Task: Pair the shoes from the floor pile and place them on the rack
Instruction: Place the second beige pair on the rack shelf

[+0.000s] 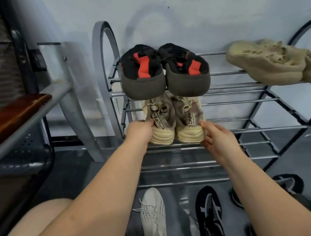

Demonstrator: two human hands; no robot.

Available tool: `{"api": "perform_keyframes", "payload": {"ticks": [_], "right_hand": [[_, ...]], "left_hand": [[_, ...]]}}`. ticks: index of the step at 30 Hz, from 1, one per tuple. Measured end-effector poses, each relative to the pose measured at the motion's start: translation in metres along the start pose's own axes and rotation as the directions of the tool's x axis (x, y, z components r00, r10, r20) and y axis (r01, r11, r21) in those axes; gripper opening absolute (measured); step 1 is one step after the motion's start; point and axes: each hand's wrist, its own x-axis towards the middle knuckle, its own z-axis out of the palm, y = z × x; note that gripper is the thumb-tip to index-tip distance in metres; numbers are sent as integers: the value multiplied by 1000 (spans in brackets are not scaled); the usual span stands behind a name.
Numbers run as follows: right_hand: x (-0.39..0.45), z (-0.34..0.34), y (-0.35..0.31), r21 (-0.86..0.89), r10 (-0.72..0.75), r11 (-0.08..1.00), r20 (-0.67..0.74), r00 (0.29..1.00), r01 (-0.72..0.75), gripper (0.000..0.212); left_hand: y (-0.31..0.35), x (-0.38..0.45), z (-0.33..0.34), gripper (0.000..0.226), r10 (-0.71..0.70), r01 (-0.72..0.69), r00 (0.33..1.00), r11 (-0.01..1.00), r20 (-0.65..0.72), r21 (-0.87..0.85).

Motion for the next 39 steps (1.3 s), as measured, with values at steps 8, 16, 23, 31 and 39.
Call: {"api": "perform_keyframes", "payload": {"ticks": [8, 16, 23, 31, 39], "right_hand": [[36, 11, 3, -265, -41, 964, -13, 999, 36, 12], [39, 9, -1, -637, -126, 756, 91, 988, 154, 25], [29, 7, 7, -778, -173, 595, 118, 978, 200, 55], [-26, -22, 0, -948, -258, 176, 217, 941, 266, 82], [-84, -79, 27, -987, 37, -136, 81, 996, 85, 94]], "left_hand": [[8, 33, 4, 38, 104, -85, 993, 950, -50, 302], [3, 41, 1, 42, 59, 5, 996, 714, -67, 700], [0, 21, 11, 60, 45, 12, 996, 769, -73, 639], [-25, -47, 28, 82, 564, -565, 744, 242, 360, 788], [-85, -98, 64, 80, 264, -757, 606, -100, 751, 646]]}}
